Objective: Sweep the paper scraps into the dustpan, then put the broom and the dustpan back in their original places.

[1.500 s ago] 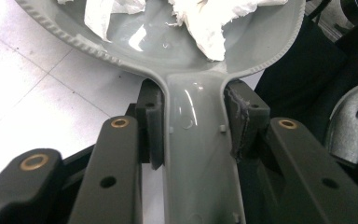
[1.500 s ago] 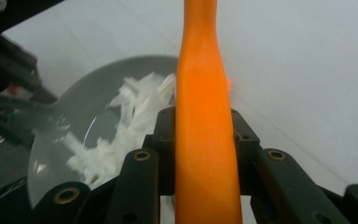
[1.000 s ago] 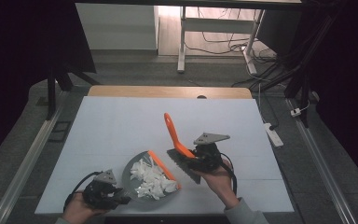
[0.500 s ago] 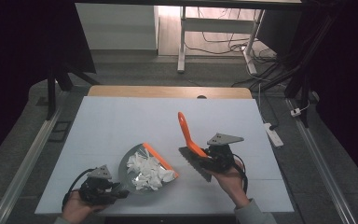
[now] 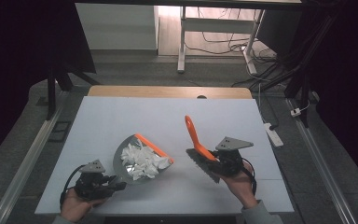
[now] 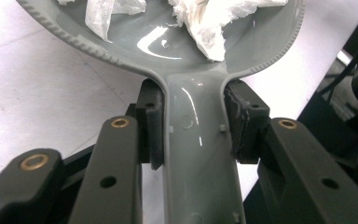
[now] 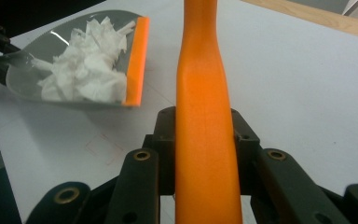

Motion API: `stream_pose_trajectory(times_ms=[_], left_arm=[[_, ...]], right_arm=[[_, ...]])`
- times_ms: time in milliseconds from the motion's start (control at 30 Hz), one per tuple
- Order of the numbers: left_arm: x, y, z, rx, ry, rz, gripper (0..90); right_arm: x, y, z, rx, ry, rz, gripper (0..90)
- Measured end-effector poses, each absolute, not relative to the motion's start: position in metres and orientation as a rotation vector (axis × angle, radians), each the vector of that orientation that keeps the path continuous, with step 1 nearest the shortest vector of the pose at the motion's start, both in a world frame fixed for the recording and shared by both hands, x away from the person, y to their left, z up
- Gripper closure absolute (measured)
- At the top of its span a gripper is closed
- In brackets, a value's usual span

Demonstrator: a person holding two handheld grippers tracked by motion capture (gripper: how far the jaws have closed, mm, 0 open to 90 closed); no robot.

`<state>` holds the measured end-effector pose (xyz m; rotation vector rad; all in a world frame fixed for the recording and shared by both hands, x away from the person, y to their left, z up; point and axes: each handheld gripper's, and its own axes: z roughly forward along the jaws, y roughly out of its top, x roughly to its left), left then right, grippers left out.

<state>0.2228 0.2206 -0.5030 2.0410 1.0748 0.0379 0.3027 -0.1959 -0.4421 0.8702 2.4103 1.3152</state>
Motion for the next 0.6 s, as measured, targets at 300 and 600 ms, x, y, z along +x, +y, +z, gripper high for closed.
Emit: stream_pose_trajectory(times_ms=[300,600], left_arm=[[0.223,0.223,-0.500,1.998,1.116,0.076,61.5],[0.224,0.230,-0.500,1.949,1.194,0.125,61.6]], right_arm=[[0.303,-0.207,-0.446,0.875,2.416,1.307,70.6],[0.305,-0.216,-0.449,0.904,2.426,1.296,70.6]])
